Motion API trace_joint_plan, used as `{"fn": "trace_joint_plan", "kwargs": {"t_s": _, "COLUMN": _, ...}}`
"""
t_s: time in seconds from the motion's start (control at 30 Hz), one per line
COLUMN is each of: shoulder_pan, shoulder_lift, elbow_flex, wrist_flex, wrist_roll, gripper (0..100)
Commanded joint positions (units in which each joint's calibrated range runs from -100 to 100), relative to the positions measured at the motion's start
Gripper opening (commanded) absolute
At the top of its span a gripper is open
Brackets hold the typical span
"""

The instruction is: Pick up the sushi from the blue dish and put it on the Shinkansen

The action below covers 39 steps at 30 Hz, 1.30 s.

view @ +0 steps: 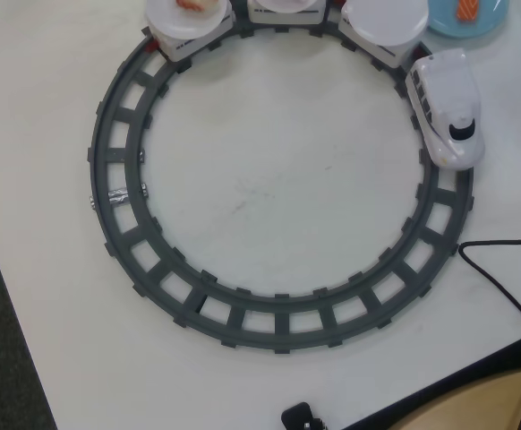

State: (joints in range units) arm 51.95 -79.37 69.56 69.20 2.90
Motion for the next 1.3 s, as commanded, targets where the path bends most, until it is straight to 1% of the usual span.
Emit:
{"fn": "trace_joint_plan", "kwargs": {"t_s": 0.0, "shoulder_pan": 3.24, "shoulder_lift": 18.78, "elbow_flex": -16.60, "wrist_flex": -0.95, "wrist_roll": 1.03, "gripper": 51}}
{"fn": "trace_joint_plan", "kwargs": {"t_s": 0.1, "shoulder_pan": 3.24, "shoulder_lift": 35.40, "elbow_flex": -32.67, "wrist_flex": -0.44, "wrist_roll": 2.18, "gripper": 51}}
{"fn": "trace_joint_plan", "kwargs": {"t_s": 0.2, "shoulder_pan": 3.16, "shoulder_lift": 52.02, "elbow_flex": -49.01, "wrist_flex": -0.10, "wrist_roll": 5.17, "gripper": 51}}
{"fn": "trace_joint_plan", "kwargs": {"t_s": 0.3, "shoulder_pan": 2.36, "shoulder_lift": 67.30, "elbow_flex": -64.54, "wrist_flex": -0.10, "wrist_roll": 12.10, "gripper": 51}}
{"fn": "trace_joint_plan", "kwargs": {"t_s": 0.4, "shoulder_pan": 1.84, "shoulder_lift": 80.25, "elbow_flex": -76.39, "wrist_flex": -0.10, "wrist_roll": 22.16, "gripper": 51}}
{"fn": "trace_joint_plan", "kwargs": {"t_s": 0.47, "shoulder_pan": 1.48, "shoulder_lift": 87.84, "elbow_flex": -82.94, "wrist_flex": -0.01, "wrist_roll": 27.67, "gripper": 51}}
{"fn": "trace_joint_plan", "kwargs": {"t_s": 0.53, "shoulder_pan": 1.22, "shoulder_lift": 94.27, "elbow_flex": -88.41, "wrist_flex": -0.01, "wrist_roll": 31.65, "gripper": 51}}
{"fn": "trace_joint_plan", "kwargs": {"t_s": 0.63, "shoulder_pan": -0.19, "shoulder_lift": 102.46, "elbow_flex": -94.97, "wrist_flex": -0.01, "wrist_roll": 35.43, "gripper": 51}}
{"fn": "trace_joint_plan", "kwargs": {"t_s": 0.77, "shoulder_pan": -2.57, "shoulder_lift": 107.97, "elbow_flex": -96.04, "wrist_flex": -0.53, "wrist_roll": 38.26, "gripper": 51}}
{"fn": "trace_joint_plan", "kwargs": {"t_s": 1.0, "shoulder_pan": -7.58, "shoulder_lift": 109.31, "elbow_flex": -94.88, "wrist_flex": -0.10, "wrist_roll": 37.90, "gripper": 51}}
{"fn": "trace_joint_plan", "kwargs": {"t_s": 1.27, "shoulder_pan": -8.46, "shoulder_lift": 111.89, "elbow_flex": -94.88, "wrist_flex": -0.95, "wrist_roll": 38.10, "gripper": 51}}
